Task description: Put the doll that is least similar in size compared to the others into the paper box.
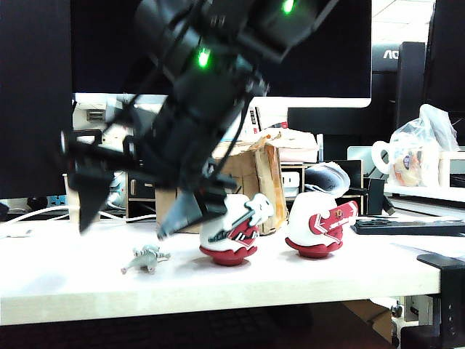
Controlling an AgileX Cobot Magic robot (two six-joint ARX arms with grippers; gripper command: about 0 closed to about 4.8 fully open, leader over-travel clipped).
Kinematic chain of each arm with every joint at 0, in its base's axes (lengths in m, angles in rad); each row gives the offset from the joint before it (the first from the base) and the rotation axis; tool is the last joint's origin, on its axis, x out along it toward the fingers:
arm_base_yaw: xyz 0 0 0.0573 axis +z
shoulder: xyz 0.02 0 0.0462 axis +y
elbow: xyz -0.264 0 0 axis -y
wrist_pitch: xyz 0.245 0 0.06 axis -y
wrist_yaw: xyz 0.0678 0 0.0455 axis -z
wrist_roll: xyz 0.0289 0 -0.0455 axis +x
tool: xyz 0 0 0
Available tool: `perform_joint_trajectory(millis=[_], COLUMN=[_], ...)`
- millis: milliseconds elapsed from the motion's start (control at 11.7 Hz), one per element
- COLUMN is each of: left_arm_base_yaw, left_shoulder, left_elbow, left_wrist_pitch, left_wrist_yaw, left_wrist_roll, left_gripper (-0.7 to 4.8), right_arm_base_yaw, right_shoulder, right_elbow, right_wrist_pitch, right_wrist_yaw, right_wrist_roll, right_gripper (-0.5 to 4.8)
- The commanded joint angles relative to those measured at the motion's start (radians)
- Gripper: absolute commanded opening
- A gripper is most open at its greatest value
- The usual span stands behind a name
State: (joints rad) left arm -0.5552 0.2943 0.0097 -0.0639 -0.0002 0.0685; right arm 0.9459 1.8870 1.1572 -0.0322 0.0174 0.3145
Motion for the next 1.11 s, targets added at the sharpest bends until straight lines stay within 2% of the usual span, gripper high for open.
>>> perform_joint_trajectory(millis=[86, 171, 257, 342, 1113], left_arm_base_yaw=[0.002, 0.002, 0.002, 0.002, 0.002], left_shoulder=[0.000, 0.000, 0.000, 0.000, 0.000], left_elbow=[0.001, 0.001, 0.001, 0.001, 0.001], left_wrist_pitch=[0.013, 0.013, 0.013, 0.013, 0.013], left_wrist_yaw=[0.003, 0.003, 0.003, 0.003, 0.003], left_wrist_roll=[0.003, 0.003, 0.003, 0.003, 0.003], left_gripper=[-0.05, -0.05, -0.05, -0.05, -0.05], right_arm_base_yaw=[-0.002, -0.002, -0.001, -0.001, 0.024], right_shoulder=[0.009, 0.011, 0.020, 0.025, 0.033], right_elbow=[0.007, 0.007, 0.007, 0.006, 0.007], right_wrist_pitch=[0.014, 0.013, 0.014, 0.013, -0.068], right_wrist_yaw=[0.021, 0.031, 0.036, 0.037, 0.054], right_wrist_roll=[0.006, 0.006, 0.007, 0.007, 0.007], right_gripper=[4.71, 4.65, 4.15, 4.09, 4.09])
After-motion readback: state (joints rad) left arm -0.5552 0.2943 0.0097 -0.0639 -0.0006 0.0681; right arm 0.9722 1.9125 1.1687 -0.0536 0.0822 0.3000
